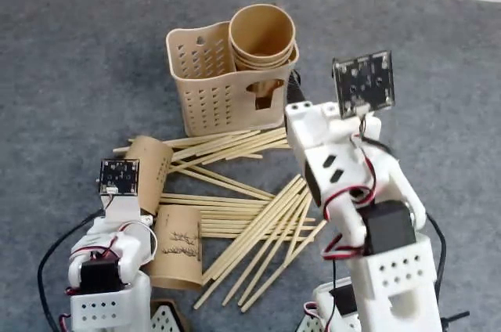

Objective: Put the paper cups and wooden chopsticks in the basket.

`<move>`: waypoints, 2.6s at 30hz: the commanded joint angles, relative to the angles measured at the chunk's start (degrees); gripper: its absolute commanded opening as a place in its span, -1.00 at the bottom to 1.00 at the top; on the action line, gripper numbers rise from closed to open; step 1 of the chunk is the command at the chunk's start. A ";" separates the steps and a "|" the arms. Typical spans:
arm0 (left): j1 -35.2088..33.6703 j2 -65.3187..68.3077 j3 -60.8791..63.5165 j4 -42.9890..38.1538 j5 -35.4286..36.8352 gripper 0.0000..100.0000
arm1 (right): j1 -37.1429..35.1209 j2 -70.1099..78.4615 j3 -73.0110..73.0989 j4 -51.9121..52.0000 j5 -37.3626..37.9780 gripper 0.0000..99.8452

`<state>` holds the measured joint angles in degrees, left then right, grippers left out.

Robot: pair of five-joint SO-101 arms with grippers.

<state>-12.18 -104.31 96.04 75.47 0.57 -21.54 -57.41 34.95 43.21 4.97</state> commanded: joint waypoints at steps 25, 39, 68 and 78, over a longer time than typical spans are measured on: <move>0.92 -0.31 1.10 0.26 -0.26 -0.99 | -2.24 -18.95 4.09 19.65 -0.53 -0.57; 0.92 -0.31 1.10 0.26 -0.26 -0.99 | -2.07 -34.15 20.26 19.82 -0.18 -0.57; 4.35 -0.31 1.10 0.26 -0.26 -0.98 | 8.92 -47.87 40.48 11.47 -6.51 -0.90; 0.31 -0.40 -6.37 0.35 -0.53 -0.99 | 11.12 -47.87 51.03 -1.98 -7.74 -0.90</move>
<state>-9.63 -104.31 94.81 75.91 0.57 -11.16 -104.70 85.58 45.05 -2.33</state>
